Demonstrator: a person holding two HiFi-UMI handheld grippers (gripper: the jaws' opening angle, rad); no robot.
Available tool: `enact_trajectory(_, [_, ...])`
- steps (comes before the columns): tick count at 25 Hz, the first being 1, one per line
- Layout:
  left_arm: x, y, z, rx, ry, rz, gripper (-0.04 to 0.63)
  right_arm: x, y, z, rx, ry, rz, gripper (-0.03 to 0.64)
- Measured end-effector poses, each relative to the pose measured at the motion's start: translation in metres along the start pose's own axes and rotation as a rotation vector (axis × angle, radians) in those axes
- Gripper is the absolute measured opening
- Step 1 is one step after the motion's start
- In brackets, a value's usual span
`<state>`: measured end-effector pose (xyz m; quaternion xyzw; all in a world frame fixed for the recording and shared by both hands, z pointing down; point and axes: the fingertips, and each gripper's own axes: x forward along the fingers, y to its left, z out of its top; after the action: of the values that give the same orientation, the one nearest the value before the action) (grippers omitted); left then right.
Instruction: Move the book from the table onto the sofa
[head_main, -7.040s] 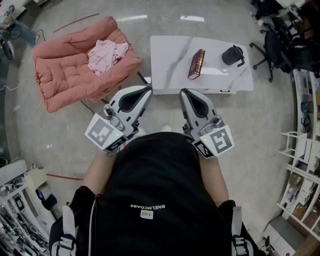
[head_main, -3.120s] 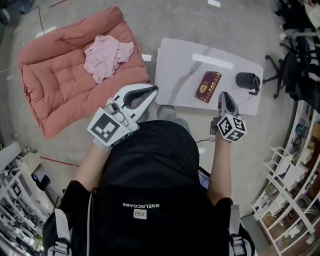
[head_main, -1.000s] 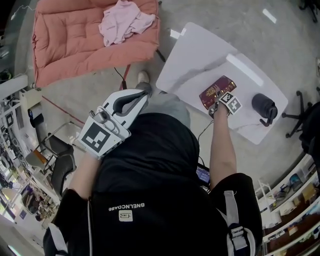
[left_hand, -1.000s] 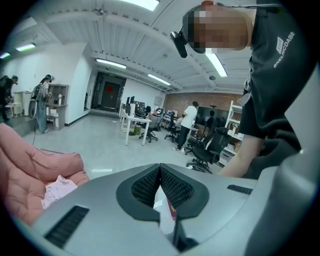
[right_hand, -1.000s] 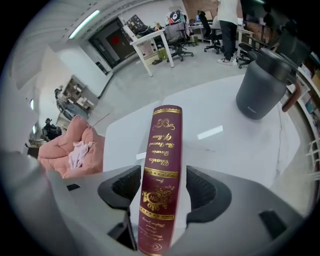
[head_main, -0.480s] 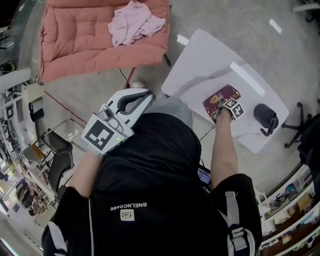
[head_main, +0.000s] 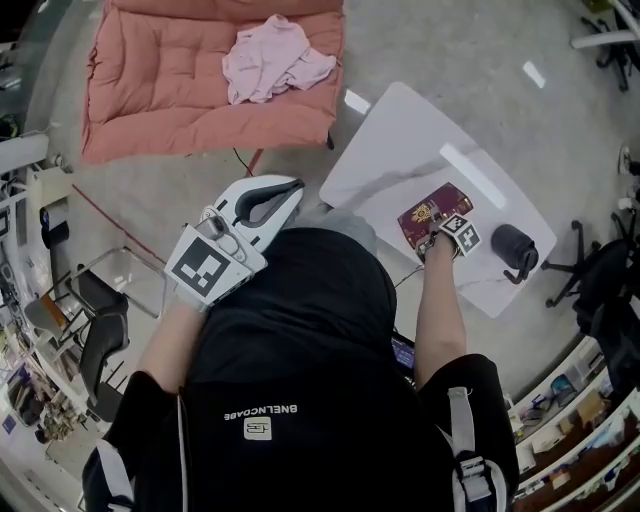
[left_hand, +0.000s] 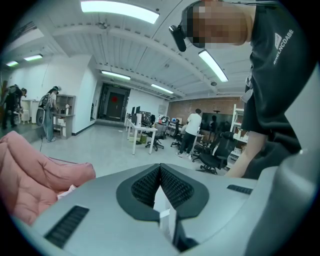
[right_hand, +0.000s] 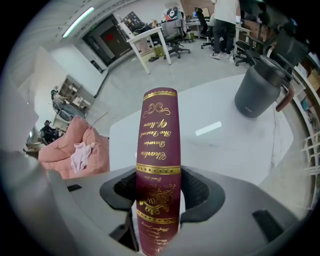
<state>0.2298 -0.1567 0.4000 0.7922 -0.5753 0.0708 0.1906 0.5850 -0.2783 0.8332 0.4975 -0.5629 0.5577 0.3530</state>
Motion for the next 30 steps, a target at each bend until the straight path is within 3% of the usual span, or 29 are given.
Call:
enact_trajectory(12, [-0.065,0.052,0.016,-0.046,-0.097,0.057,0.014,-0.054,0.092,0.009,-0.133,-0.038,0.028,0.249])
enact_trajectory(22, [-0.124,0.109,0.007,-0.1,-0.144,0.097,0.014,-0.098,0.21,0.01,-0.259,-0.097,0.12,0.249])
enact_trajectory(30, [-0.18,0.16,0.0,-0.121,-0.18,0.134,0.014,-0.123,0.309,-0.012,-0.33,-0.124,0.189,0.249])
